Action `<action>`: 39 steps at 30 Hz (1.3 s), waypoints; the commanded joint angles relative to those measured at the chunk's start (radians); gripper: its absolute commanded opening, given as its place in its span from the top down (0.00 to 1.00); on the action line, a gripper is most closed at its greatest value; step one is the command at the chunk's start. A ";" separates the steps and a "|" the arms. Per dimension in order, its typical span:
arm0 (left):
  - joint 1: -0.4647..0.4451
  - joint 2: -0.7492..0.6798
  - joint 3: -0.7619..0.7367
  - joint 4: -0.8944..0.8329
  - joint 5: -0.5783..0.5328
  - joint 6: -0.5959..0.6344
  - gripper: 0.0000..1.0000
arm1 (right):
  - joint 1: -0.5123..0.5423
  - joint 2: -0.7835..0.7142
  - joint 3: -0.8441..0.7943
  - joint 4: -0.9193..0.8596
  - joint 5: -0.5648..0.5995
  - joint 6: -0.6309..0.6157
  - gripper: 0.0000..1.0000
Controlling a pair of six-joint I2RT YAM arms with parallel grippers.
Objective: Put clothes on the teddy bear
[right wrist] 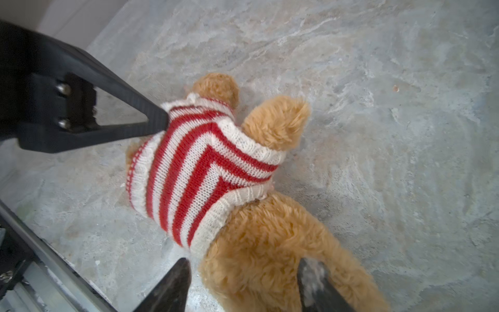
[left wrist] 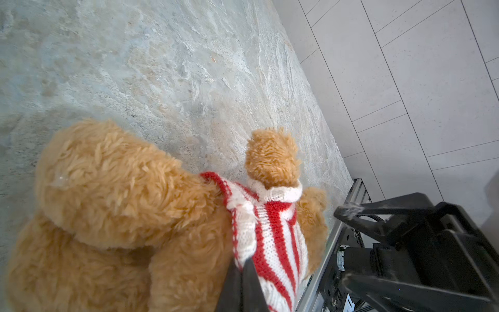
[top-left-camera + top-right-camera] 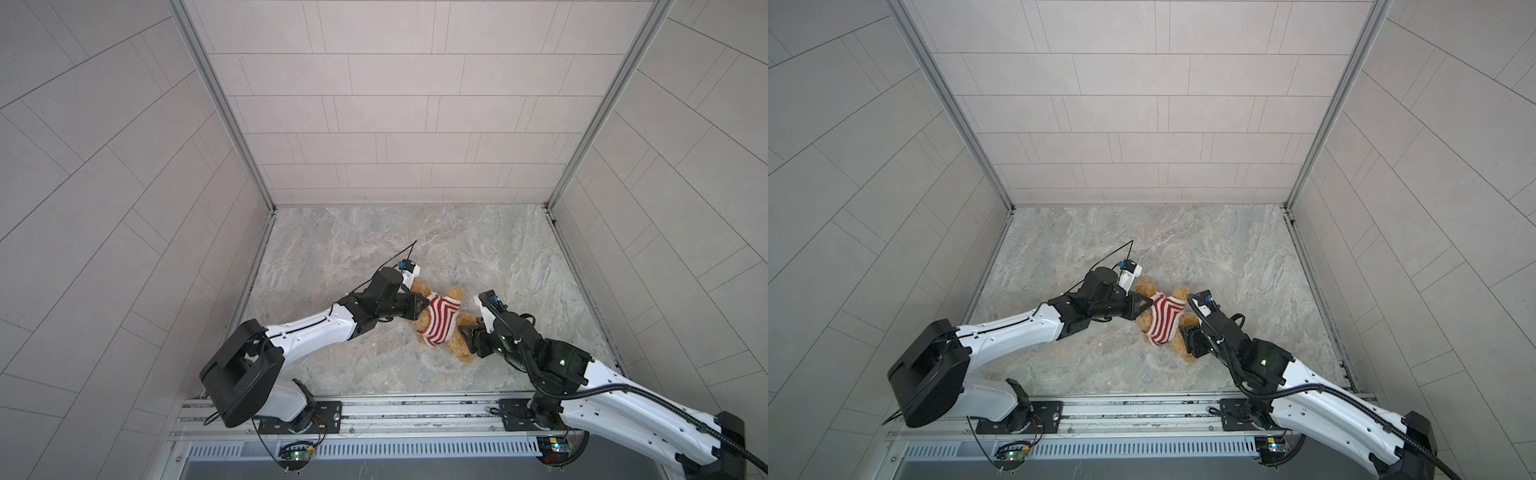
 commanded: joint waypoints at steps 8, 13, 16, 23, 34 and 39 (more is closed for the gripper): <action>0.004 -0.042 0.018 -0.038 -0.046 0.030 1.00 | -0.005 0.140 -0.037 0.077 0.052 -0.013 0.41; 0.000 -0.054 0.015 -0.044 -0.057 0.031 0.99 | -0.008 0.183 -0.048 0.110 0.068 -0.018 0.57; 0.000 -0.067 0.012 -0.061 -0.072 0.035 0.91 | -0.011 0.178 -0.054 0.116 0.072 -0.019 0.69; -0.082 -0.219 -0.007 -0.264 -0.325 0.128 0.65 | -0.013 0.168 -0.053 0.125 0.060 -0.025 0.93; -0.238 -0.227 -0.010 -0.332 -0.333 0.139 0.64 | -0.011 0.162 -0.037 0.150 0.037 -0.039 1.00; -0.242 -0.169 0.014 -0.307 -0.338 0.143 0.66 | -0.010 0.161 -0.034 0.159 0.030 -0.039 1.00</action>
